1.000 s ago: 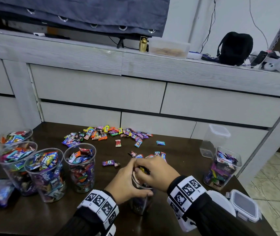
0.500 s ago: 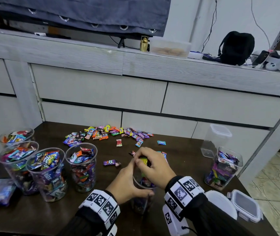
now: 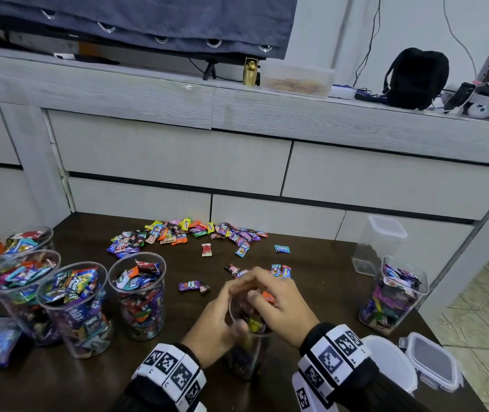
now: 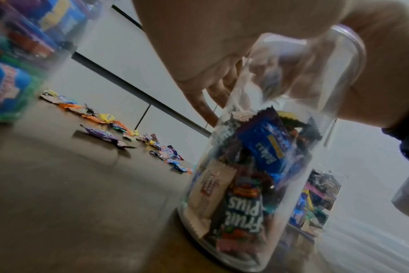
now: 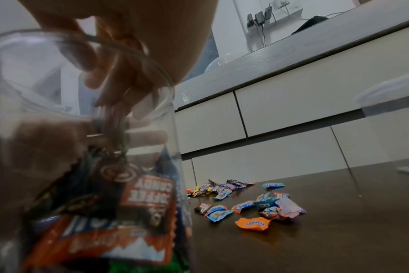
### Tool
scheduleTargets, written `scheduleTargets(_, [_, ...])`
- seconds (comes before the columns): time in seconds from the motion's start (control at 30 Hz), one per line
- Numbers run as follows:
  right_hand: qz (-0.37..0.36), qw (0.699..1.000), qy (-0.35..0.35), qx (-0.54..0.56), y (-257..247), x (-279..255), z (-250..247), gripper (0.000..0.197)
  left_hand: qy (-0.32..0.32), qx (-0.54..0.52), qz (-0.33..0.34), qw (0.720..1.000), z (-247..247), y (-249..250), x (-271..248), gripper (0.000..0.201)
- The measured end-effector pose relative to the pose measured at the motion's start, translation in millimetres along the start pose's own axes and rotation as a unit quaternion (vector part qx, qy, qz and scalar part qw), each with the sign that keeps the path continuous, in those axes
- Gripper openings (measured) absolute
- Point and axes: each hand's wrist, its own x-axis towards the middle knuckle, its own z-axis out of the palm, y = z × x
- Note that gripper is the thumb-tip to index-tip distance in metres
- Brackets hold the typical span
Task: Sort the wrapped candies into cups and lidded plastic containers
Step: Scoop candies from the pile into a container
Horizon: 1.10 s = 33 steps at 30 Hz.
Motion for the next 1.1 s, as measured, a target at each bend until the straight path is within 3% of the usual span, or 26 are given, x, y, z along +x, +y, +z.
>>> scheduleTargets(0.07, [0.002, 1.0, 0.004, 0.028, 2, -1, -2, 0.025, 0.025, -0.018, 0.002, 1.0, -1, -1, 0, 0.105])
scheduleTargets(0.13, [0.016, 0.995, 0.058, 0.073, 6, 3, -6, 0.025, 0.091, -0.043, -0.034, 0.994, -4, -1, 6, 0.1])
scheduleTargets(0.23, [0.069, 0.977, 0.168, 0.111, 25, 13, -19, 0.026, 0.205, 0.078, -0.101, 0.97, -16, -8, 23, 0.042])
scheduleTargets(0.27, [0.096, 0.976, 0.182, 0.074, 36, 17, -25, 0.026, 0.214, 0.164, -0.135, 0.953, -22, -13, 29, 0.038])
scheduleTargets(0.33, [0.19, 0.971, 0.136, -0.055, 66, 22, -36, 0.035, 0.176, 0.322, -0.224, 0.903, -33, -26, 42, 0.051])
scheduleTargets(0.37, [0.247, 0.958, 0.081, -0.121, 82, 23, -40, 0.05, 0.148, 0.379, -0.27, 0.873, -36, -34, 48, 0.059])
scheduleTargets(0.47, [0.376, 0.892, -0.08, -0.236, 122, 24, -34, 0.096, 0.1, 0.461, -0.372, 0.799, -39, -53, 65, 0.077])
scheduleTargets(0.53, [0.417, 0.851, -0.127, -0.293, 143, 25, -25, 0.106, 0.091, 0.48, -0.417, 0.766, -40, -65, 77, 0.086])
scheduleTargets(0.63, [0.455, 0.807, -0.174, -0.335, 166, 28, -16, 0.104, 0.078, 0.523, -0.437, 0.728, -41, -82, 91, 0.092])
scheduleTargets(0.7, [0.457, 0.799, -0.183, -0.346, 176, 34, -13, 0.099, 0.065, 0.543, -0.422, 0.724, -41, -92, 101, 0.092])
scheduleTargets(0.83, [0.421, 0.812, -0.194, -0.356, 189, 60, -10, 0.085, 0.004, 0.553, -0.392, 0.736, -40, -102, 128, 0.089])
scheduleTargets(0.97, [0.379, 0.822, -0.211, -0.369, 197, 89, 0, 0.077, -0.043, 0.538, -0.358, 0.762, -34, -109, 151, 0.083])
scheduleTargets(1.1, [0.324, 0.841, -0.238, -0.362, 203, 111, 9, 0.075, -0.045, 0.522, -0.321, 0.789, -32, -112, 168, 0.079])
